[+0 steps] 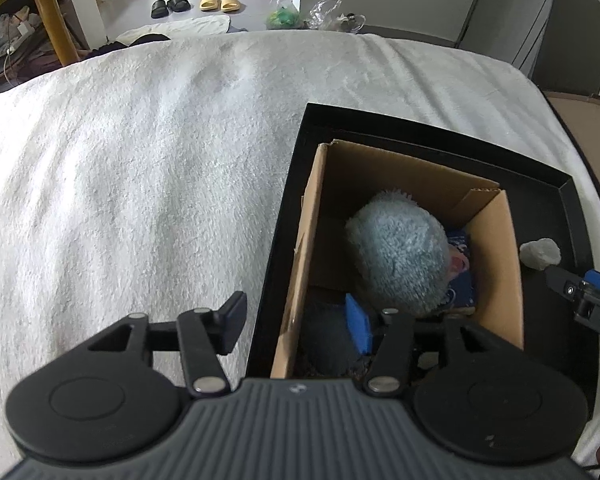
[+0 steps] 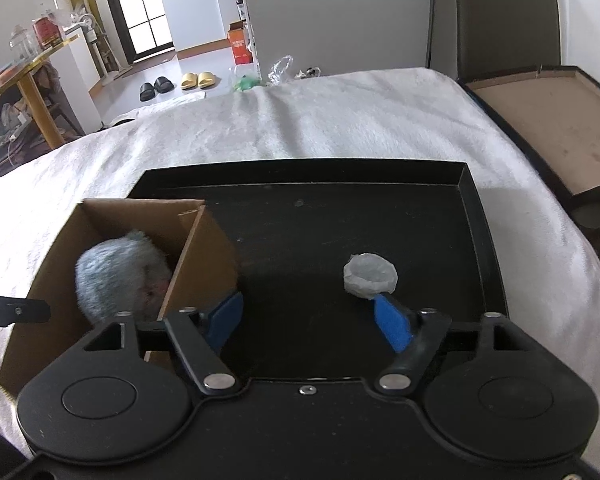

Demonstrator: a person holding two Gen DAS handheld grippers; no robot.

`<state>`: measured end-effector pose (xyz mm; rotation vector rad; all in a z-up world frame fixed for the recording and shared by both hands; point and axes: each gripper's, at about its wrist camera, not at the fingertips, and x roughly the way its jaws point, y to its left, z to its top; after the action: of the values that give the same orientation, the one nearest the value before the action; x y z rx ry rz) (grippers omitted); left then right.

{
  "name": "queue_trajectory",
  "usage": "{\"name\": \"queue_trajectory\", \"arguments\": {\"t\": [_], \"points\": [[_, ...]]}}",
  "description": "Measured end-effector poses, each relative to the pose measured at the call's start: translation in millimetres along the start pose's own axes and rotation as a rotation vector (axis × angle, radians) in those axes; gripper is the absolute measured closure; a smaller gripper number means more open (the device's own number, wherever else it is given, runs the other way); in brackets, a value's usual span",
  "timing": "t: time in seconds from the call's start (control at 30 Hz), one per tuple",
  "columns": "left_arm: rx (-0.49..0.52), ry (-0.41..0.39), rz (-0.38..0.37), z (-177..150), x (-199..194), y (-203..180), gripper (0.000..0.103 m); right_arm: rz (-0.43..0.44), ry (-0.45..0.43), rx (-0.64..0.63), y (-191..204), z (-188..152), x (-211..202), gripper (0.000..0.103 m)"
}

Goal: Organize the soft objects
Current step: 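Move the right tool to the clear plastic bag ball and grasp it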

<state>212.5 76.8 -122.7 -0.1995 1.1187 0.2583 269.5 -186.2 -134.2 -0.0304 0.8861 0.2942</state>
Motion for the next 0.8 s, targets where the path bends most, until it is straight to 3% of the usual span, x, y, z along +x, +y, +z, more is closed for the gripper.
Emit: {"name": "queue_trajectory", "arguments": {"t": [0.27,0.6,0.67,0.7,0.73,0.8], "points": [[0.047,0.027,0.057,7.9,21.8,-15.1,0.049,-0.012,-0.014,0.059,-28.1,-6.1,37.7,0.021],[0.06,0.058,0.115,15.0,39.0,-22.0,0.047,-0.009,-0.033,0.068,-39.5,-9.1,72.4,0.032],[0.065,0.059,0.117,15.1,38.3,-23.8,0.047,-0.016,-0.047,0.063,-40.5,-8.0,74.1,0.039],[0.067,0.059,0.117,15.1,38.3,-24.7,0.047,-0.014,-0.05,0.066,-42.6,-7.1,75.2,0.052],[0.069,0.06,0.12,15.0,38.6,-25.4,0.047,-0.007,-0.046,0.074,-44.6,-6.7,76.5,0.059],[0.071,0.061,0.124,14.3,38.6,-26.4,0.047,0.012,-0.041,0.098,-49.0,-7.4,77.3,0.06]]}}
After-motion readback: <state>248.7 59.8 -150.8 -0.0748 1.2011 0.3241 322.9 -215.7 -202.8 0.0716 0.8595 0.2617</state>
